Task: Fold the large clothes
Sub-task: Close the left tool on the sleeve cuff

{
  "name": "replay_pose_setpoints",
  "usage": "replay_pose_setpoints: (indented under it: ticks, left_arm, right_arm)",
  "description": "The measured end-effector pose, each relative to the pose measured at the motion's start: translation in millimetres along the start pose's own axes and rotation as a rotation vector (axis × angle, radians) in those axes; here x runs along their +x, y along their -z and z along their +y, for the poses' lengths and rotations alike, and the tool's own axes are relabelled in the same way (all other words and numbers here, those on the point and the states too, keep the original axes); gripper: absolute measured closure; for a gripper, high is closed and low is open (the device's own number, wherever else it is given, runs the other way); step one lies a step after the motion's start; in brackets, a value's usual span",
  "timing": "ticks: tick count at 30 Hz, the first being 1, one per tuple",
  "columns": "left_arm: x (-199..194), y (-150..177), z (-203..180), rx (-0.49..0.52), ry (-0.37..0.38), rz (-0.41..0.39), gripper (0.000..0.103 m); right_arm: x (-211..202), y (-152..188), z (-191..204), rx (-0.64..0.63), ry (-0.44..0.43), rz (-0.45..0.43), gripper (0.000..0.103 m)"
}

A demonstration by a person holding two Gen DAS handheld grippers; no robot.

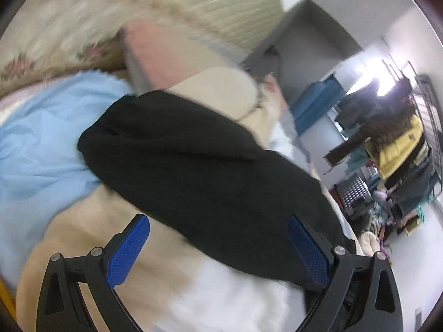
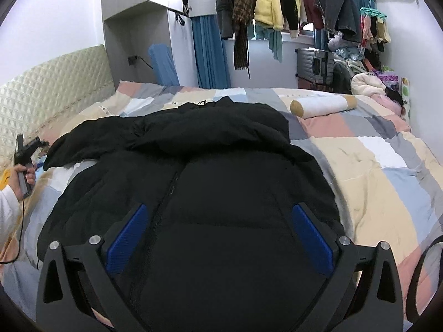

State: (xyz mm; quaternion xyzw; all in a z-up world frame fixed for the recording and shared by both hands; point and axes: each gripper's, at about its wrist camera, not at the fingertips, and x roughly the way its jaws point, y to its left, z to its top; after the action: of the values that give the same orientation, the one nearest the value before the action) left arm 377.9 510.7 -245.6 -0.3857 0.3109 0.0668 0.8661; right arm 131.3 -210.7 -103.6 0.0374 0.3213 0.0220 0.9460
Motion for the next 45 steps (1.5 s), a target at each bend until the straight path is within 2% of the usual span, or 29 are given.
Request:
replay_pose_setpoints:
  ticks: [5, 9, 12, 18, 20, 21, 22, 23, 27, 29, 35, 39, 45]
  left_arm:
    - [39, -13, 46, -0.059, 0.011, 0.029, 0.003]
    - [55, -28, 56, -0.053, 0.020, -0.010, 0.003]
    - [66, -39, 63, -0.091, 0.034, -0.022, 0.004]
    - [72, -42, 57, -0.090, 0.021, -0.031, 0.030]
    - [64, -40, 49, -0.066, -0.018, -0.039, 0.052]
    - [58, -40, 46, -0.059, -0.030, -0.051, 0.057]
    - [52, -40, 44, -0.055, -0.042, -0.061, 0.066]
    - [46, -41, 38, -0.050, -0.058, -0.075, 0.075]
    - [19, -45, 10, 0.002, -0.103, -0.118, 0.089]
    - [4, -45, -9, 0.043, -0.127, -0.155, 0.091]
    - [-40, -49, -62, 0.109, -0.131, -0.206, 0.093]
    - [-72, -48, -111, 0.173, -0.127, -0.242, 0.093]
    - [-116, -29, -197, 0.279, -0.109, -0.267, 0.093]
  right_arm:
    - [22, -12, 11, 0.021, 0.024, 0.033, 0.001]
    - [38, -21, 15, 0.048, 0.038, 0.059, 0.001]
    - [46, -25, 18, 0.052, 0.063, 0.065, 0.001]
    - [51, -26, 22, 0.047, 0.082, 0.088, 0.001]
    - [49, -25, 23, 0.032, 0.088, 0.091, 0.001]
    - [48, -25, 24, 0.024, 0.091, 0.091, 0.001]
    - [46, -25, 24, 0.015, 0.095, 0.088, 0.001]
    - [44, -25, 24, 0.010, 0.095, 0.085, 0.001]
    - [35, -23, 17, 0.009, 0.076, 0.081, 0.001]
    - [32, -23, 14, 0.011, 0.064, 0.078, 0.001]
    - [17, -23, 4, 0.005, 0.011, 0.044, 0.000]
    - [8, -23, -6, 0.007, -0.023, 0.026, 0.000]
    - [-5, -23, -25, 0.013, -0.062, 0.008, 0.000]
